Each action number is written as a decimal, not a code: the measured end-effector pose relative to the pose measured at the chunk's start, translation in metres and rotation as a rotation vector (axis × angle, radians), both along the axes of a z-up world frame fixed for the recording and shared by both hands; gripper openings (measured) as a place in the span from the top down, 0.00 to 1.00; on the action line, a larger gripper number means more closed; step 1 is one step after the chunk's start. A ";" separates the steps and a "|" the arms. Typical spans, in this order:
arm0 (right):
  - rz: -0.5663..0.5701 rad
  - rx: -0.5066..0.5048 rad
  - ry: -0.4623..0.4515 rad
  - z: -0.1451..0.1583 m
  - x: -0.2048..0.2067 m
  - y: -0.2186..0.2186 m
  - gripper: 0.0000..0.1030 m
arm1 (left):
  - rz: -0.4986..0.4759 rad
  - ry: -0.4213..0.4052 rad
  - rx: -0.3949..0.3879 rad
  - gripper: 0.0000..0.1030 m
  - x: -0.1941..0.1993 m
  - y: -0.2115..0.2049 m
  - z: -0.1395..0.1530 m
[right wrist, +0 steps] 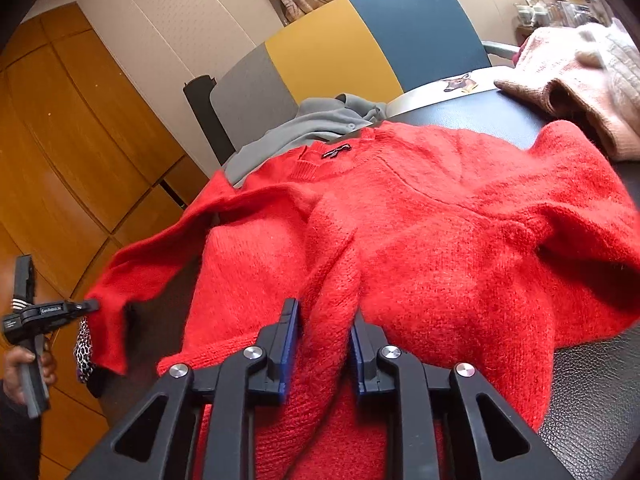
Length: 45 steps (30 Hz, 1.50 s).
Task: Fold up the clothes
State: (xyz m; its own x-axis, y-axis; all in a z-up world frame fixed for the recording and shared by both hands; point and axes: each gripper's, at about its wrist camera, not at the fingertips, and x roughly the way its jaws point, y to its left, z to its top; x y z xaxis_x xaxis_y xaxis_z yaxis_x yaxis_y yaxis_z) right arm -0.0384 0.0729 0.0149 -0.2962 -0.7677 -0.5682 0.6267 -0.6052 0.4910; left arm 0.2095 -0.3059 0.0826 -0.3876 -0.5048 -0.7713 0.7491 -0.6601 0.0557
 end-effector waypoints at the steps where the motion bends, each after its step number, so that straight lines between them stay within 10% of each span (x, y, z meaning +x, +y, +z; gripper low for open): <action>1: 0.000 0.002 0.001 0.000 0.000 0.000 0.77 | -0.002 -0.037 -0.019 0.92 0.002 -0.002 -0.002; 7: 0.002 0.017 0.011 0.001 0.001 -0.003 0.75 | -0.146 -0.371 0.114 0.87 0.003 0.000 -0.063; 14: 0.025 0.031 0.020 0.003 0.003 -0.008 0.66 | 0.077 -0.047 0.263 0.86 0.055 -0.029 -0.023; 22: 0.138 0.218 0.120 0.009 0.025 -0.047 0.11 | -0.015 0.112 0.100 0.82 0.010 0.011 0.030; 30: 0.235 0.203 0.128 0.040 0.042 -0.065 0.07 | 0.273 0.264 0.081 0.87 0.058 -0.072 0.066; 33: 0.301 0.112 0.121 0.064 0.055 -0.069 0.06 | 0.169 0.319 0.150 0.82 0.048 -0.069 0.066; 39: 0.397 0.132 0.127 0.063 0.085 -0.081 0.03 | -0.126 0.111 0.212 0.77 0.026 -0.013 0.003; 45: 0.381 0.124 0.059 0.050 0.083 -0.075 0.03 | -0.210 0.190 0.330 0.67 0.062 0.029 -0.038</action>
State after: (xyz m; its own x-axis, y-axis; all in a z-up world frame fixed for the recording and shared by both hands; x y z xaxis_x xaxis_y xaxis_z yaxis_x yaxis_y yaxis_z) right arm 0.0444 -0.0024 0.0649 -0.0387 -0.7558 -0.6536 0.8426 -0.3763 0.3852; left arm 0.2712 -0.2768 0.0448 -0.6064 -0.1383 -0.7830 0.5729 -0.7589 -0.3096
